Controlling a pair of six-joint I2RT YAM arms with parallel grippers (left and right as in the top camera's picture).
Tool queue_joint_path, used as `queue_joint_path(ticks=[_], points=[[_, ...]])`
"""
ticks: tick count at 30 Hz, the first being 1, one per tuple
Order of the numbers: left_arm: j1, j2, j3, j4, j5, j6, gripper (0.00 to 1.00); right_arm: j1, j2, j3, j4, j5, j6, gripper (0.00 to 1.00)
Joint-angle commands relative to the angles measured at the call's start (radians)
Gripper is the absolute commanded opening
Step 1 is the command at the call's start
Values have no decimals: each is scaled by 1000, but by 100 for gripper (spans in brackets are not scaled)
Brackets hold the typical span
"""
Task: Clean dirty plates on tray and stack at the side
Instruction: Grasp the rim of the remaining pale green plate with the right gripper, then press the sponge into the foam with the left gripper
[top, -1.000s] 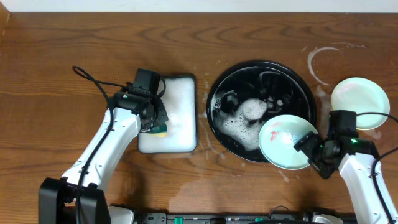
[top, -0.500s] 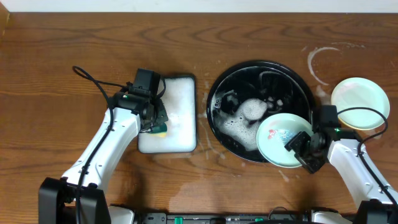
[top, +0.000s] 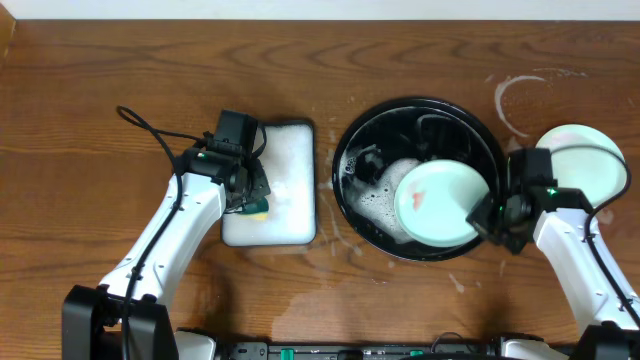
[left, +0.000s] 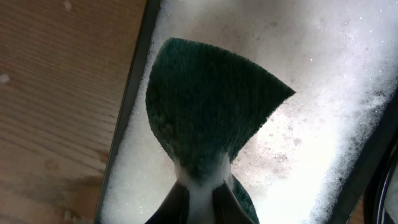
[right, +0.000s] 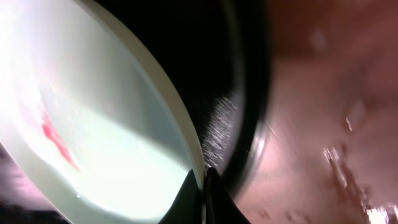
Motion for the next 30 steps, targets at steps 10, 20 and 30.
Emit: queue_joint_path(ticks=[10, 20, 30], points=[[4, 2, -9, 1, -2, 6, 8, 76, 54, 40, 216, -81, -173, 1], [4, 2, -9, 2, -1, 6, 7, 121, 235, 40, 347, -82, -172, 1], [4, 2, -9, 79, 40, 6, 9, 105, 237, 40, 332, -89, -172, 1]])
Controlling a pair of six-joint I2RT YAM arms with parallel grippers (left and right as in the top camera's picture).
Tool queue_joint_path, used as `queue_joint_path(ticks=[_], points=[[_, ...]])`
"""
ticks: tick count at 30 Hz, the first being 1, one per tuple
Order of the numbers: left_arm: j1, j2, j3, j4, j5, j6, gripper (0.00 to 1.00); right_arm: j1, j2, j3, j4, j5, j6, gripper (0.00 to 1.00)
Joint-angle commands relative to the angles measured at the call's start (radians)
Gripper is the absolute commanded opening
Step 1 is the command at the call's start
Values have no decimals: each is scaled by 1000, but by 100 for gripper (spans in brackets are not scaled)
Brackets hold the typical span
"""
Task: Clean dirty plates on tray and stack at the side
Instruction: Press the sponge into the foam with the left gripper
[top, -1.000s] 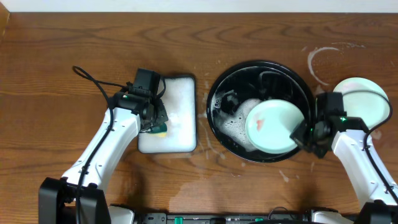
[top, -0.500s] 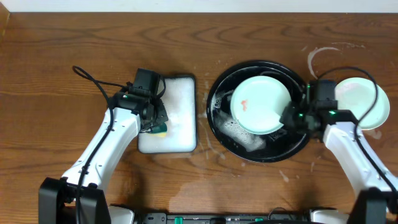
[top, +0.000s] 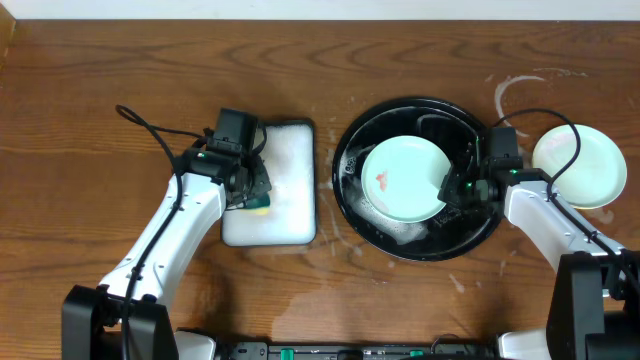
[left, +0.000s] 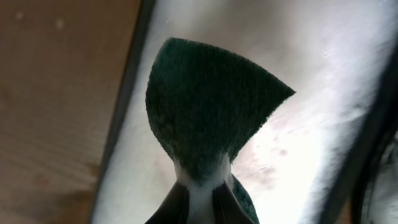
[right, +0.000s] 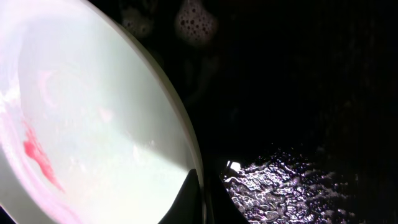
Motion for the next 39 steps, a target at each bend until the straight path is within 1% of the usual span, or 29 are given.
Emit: queue_joint_path(ticks=[1, 5, 9, 12, 14, 16, 17, 19, 23, 29, 32, 36, 39], points=[[4, 2, -9, 42, 42, 5, 9, -6, -2, 16, -6, -8, -13, 1], [3, 28, -10, 111, 58, 5, 9, -4, -2, 16, -7, -8, -13, 1], [3, 90, -10, 145, 58, -2, 16, -4, -2, 16, -15, -8, -13, 1], [3, 145, -10, 158, 59, -2, 17, -4, -2, 16, -19, -8, -14, 1], [3, 164, -10, 162, 58, -2, 27, -4, -2, 16, -20, -8, -13, 1], [3, 169, -10, 167, 58, -2, 42, -4, -2, 16, -20, -8, -13, 1], [3, 167, -9, 171, 58, -1, 52, -4, -2, 16, -20, -8, -13, 1], [3, 161, -8, 179, 58, -1, 63, -4, -2, 16, -21, -8, -13, 1], [3, 126, -7, 178, 58, 10, 65, -4, -2, 16, -23, -8, -14, 1], [3, 87, -8, 171, 57, 33, 64, -4, -2, 16, -24, -8, -13, 1], [3, 109, -12, 171, 42, 33, 64, -4, -2, 16, -24, -8, -13, 1], [3, 181, -16, 172, -44, 33, 64, -4, -2, 16, -25, -8, -14, 1], [3, 234, -16, 187, -48, 33, 66, -4, -2, 16, -25, -8, -14, 1]])
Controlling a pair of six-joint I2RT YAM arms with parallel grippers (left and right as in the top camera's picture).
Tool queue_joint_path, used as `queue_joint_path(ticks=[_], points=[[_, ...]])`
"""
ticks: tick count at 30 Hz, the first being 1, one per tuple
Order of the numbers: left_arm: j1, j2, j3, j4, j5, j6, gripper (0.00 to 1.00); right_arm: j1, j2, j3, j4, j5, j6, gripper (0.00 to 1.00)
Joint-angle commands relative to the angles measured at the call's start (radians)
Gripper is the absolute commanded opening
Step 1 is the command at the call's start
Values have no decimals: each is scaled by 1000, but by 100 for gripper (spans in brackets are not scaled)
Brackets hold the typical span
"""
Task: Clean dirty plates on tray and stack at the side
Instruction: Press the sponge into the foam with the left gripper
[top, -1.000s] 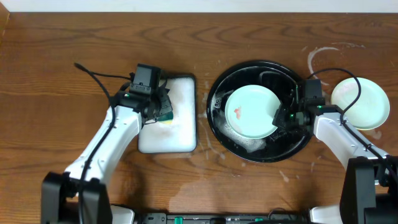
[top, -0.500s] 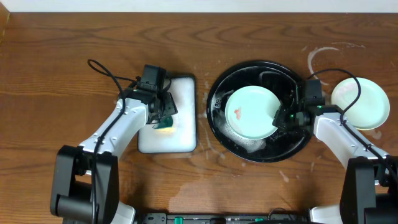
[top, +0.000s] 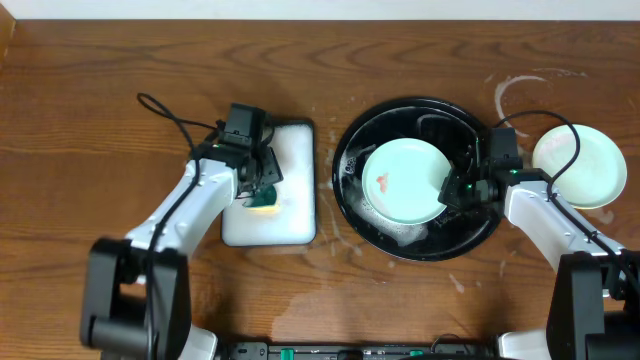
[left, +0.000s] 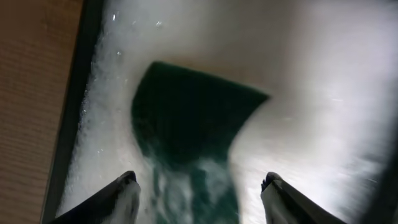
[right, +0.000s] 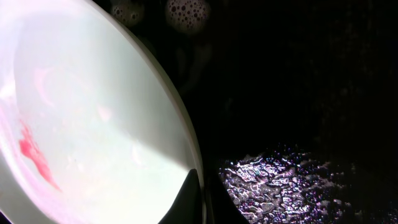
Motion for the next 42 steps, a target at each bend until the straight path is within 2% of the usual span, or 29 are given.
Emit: queue_joint_path(ticks=[1, 7, 10, 13, 20, 21, 28, 37, 42], points=[[3, 71, -14, 10, -48, 14, 66, -4, -2, 16, -2, -8, -14, 1], [3, 105, -14, 36, -39, 14, 66, -4, -2, 16, -1, -8, -14, 1], [3, 105, -14, 45, -39, 14, 62, -4, -2, 16, -1, -8, -14, 1], [3, 105, -14, 54, -40, 14, 48, -4, -2, 16, -1, -8, -14, 1], [3, 103, -14, 84, -40, 14, 9, -4, -2, 16, -2, -8, -14, 1], [3, 98, -12, 85, -40, 13, 8, -4, -2, 16, -3, -8, -14, 1], [3, -31, -10, 76, -39, 13, 7, -4, -2, 16, -10, -7, -22, 1], [3, -354, -10, 80, 9, 13, 8, -4, -2, 16, -11, -4, -21, 1], [3, -422, -11, 74, 10, 13, 7, -4, -2, 16, -5, -4, -21, 1]])
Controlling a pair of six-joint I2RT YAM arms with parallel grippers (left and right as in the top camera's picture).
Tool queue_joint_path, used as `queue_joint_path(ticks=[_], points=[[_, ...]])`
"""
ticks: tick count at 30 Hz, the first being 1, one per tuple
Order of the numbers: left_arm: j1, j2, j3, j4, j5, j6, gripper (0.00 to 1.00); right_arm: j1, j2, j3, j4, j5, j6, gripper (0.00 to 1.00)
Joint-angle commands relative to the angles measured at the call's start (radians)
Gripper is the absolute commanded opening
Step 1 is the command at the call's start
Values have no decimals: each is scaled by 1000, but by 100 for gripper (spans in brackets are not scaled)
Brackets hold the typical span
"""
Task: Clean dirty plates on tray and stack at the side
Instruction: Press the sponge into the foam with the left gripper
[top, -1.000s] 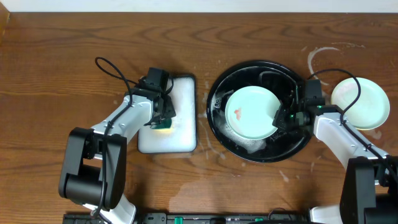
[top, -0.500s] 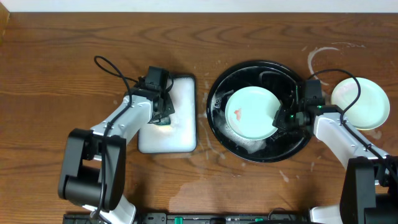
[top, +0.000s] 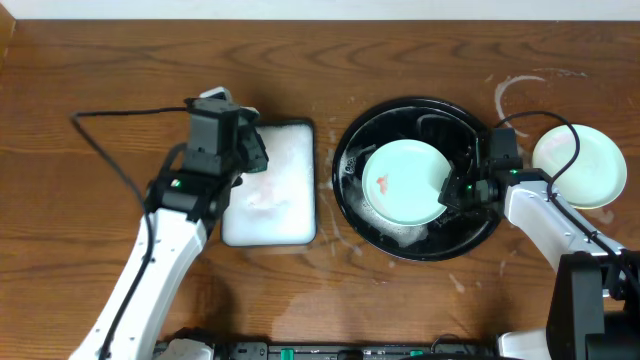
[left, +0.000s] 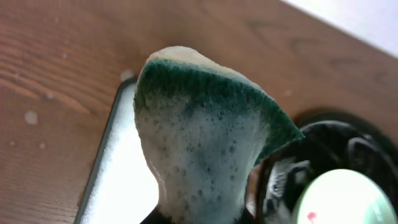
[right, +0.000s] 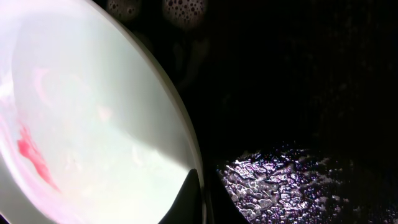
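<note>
A pale green plate (top: 405, 180) with a red smear (top: 383, 183) sits tilted in the round black tray (top: 350, 150). My right gripper (top: 455, 190) is shut on its right rim. The right wrist view shows that plate (right: 93, 124) and the fingers (right: 194, 190) pinching its edge. My left gripper (top: 248, 152) hangs above the white foam tray (top: 290, 215), shut on a green sponge (left: 205, 137) coated in suds. The left wrist view also takes in the black tray (left: 323, 134) and the plate (left: 351, 196) to the right.
One clean pale plate (top: 582, 165) lies on the wooden table (top: 100, 100) right of the black tray. Soapy water (right: 280, 180) pools in the tray's bottom. A wet ring (top: 515, 95) marks the table at the back right. A cable (top: 120, 118) trails from the left arm.
The left gripper was open over the sponge lying in the foam; now it is shut on the sudsy sponge and stands higher above the foam tray. The right gripper and plate have not moved.
At first the left gripper held the sponge over the foam tray while the right held the smeared plate at the black tray's right edge. The plate then stood over the tray's middle. The sponge was let go into the foam, and is now gripped again and raised.
</note>
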Motion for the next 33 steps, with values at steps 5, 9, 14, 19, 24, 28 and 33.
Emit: queue_joint_path(ticks=[5, 9, 14, 19, 24, 28, 33], points=[[3, 84, -64, 43, 10, 5, 7, -4, -2, 16, 35, -4, -19, 1], [5, 251, -121, 154, 10, 14, 7, -4, -2, 16, 45, 2, -19, 1], [5, 290, -99, 176, 11, 14, 7, -4, -2, 16, 44, 72, -19, 1], [5, 146, -95, 225, 11, 14, 7, -4, -2, 15, 42, 105, -20, 1], [5, -52, -95, 269, 14, 14, 7, -4, -2, 15, 43, 105, -19, 1], [5, -85, -116, 268, 14, 13, 8, -4, -2, 15, 43, 105, -19, 1], [4, 50, -203, 306, 14, -6, 7, -4, -1, 15, 43, 121, -19, 1]])
